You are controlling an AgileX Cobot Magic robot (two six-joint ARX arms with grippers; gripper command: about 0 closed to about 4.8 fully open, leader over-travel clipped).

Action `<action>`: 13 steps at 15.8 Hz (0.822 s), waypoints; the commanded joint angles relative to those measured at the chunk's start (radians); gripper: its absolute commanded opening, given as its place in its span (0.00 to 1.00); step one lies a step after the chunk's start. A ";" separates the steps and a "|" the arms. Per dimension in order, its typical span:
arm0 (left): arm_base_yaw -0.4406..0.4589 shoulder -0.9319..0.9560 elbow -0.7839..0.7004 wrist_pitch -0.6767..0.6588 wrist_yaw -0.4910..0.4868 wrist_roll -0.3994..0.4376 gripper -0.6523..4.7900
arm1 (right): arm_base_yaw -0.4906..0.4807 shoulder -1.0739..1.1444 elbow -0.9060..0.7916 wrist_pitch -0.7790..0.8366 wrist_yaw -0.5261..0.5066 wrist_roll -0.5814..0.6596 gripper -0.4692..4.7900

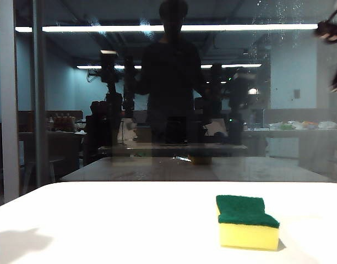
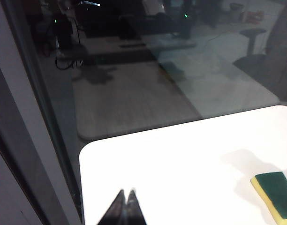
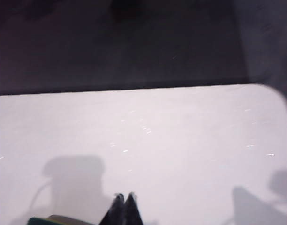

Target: Reach upward to find where there is water on the glass, pick up the sponge from the table, dry the water, and finally place the sponge back on the table.

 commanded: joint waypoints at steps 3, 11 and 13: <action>0.000 -0.001 -0.065 0.101 -0.061 -0.011 0.11 | -0.079 -0.140 0.002 -0.068 -0.003 -0.025 0.08; 0.005 -0.041 -0.172 0.264 -0.100 -0.093 0.11 | -0.091 -0.338 -0.004 -0.134 0.000 -0.058 0.08; 0.005 -0.078 -0.225 0.309 -0.101 -0.116 0.11 | -0.090 -0.378 -0.031 -0.137 -0.003 -0.058 0.08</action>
